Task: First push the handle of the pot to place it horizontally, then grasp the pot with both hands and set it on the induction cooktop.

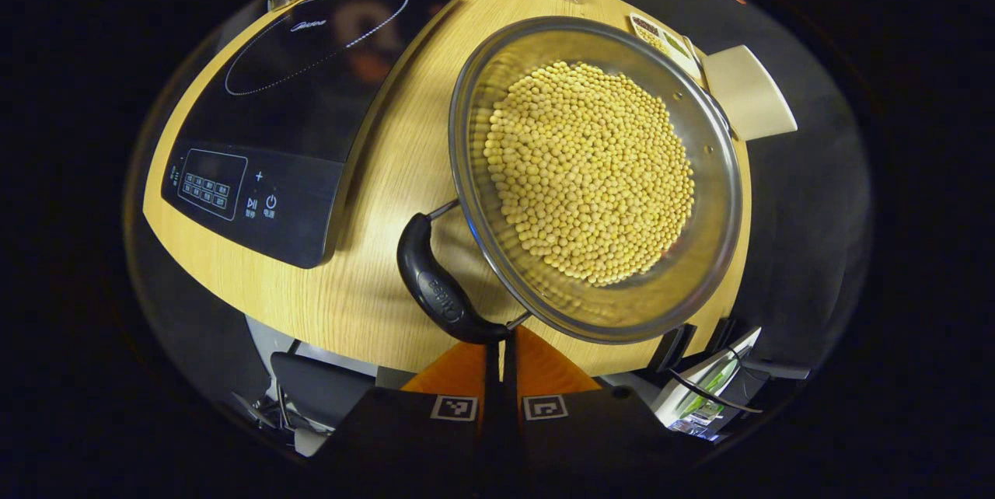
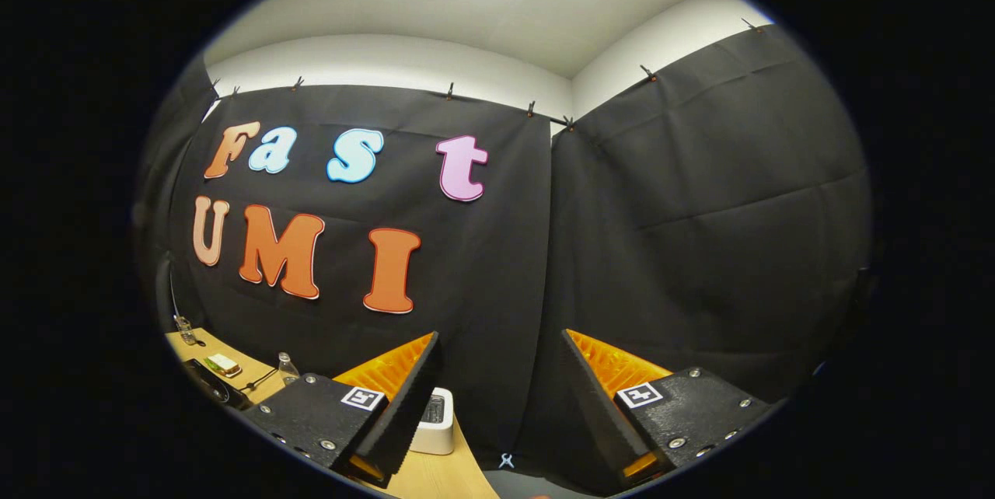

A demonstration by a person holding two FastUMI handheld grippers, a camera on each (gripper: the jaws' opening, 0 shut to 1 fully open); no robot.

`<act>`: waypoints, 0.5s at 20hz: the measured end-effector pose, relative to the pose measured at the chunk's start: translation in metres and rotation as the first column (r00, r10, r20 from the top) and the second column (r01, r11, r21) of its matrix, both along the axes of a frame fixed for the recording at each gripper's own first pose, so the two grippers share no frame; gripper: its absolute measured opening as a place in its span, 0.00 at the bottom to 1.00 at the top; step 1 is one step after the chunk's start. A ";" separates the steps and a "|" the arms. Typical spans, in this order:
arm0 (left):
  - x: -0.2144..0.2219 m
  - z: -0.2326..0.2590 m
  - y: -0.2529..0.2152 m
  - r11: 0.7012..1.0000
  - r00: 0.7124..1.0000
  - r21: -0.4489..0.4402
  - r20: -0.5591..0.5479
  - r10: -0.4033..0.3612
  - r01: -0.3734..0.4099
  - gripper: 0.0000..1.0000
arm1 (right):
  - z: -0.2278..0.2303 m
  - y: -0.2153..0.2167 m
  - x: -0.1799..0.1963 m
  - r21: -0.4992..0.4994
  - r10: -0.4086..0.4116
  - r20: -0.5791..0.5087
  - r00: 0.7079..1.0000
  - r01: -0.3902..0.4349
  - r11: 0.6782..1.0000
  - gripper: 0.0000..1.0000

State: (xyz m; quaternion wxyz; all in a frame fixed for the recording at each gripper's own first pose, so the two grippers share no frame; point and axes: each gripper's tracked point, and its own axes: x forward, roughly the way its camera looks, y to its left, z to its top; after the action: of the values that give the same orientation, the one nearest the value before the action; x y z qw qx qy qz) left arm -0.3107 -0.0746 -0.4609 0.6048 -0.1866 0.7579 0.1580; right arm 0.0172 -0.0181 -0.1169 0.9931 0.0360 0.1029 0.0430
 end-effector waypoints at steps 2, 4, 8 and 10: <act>0.006 0.000 0.011 1.000 1.000 0.028 0.005 -0.011 0.011 0.08 | -0.003 0.003 -0.001 0.000 0.008 -0.014 1.000 -0.008 1.000 0.93; 0.013 0.000 0.025 0.998 1.000 0.050 0.010 -0.025 0.025 0.08 | -0.004 0.005 -0.005 0.000 0.006 -0.030 1.000 -0.006 1.000 0.93; 0.030 -0.002 0.051 0.994 0.997 0.086 0.008 -0.073 0.072 0.08 | -0.003 0.008 -0.009 -0.009 -0.034 -0.027 0.999 0.033 0.999 0.93; 0.040 -0.006 0.060 0.994 0.998 0.084 0.012 -0.068 0.067 0.08 | -0.009 0.013 -0.012 -0.002 -0.044 -0.053 0.998 0.044 0.999 0.93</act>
State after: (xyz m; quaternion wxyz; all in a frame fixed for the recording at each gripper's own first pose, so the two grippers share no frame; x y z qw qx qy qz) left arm -0.2704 -0.0148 -0.4670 0.6225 -0.1366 0.7521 0.1678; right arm 0.0057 -0.0049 -0.1254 0.9907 0.0388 0.1285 0.0202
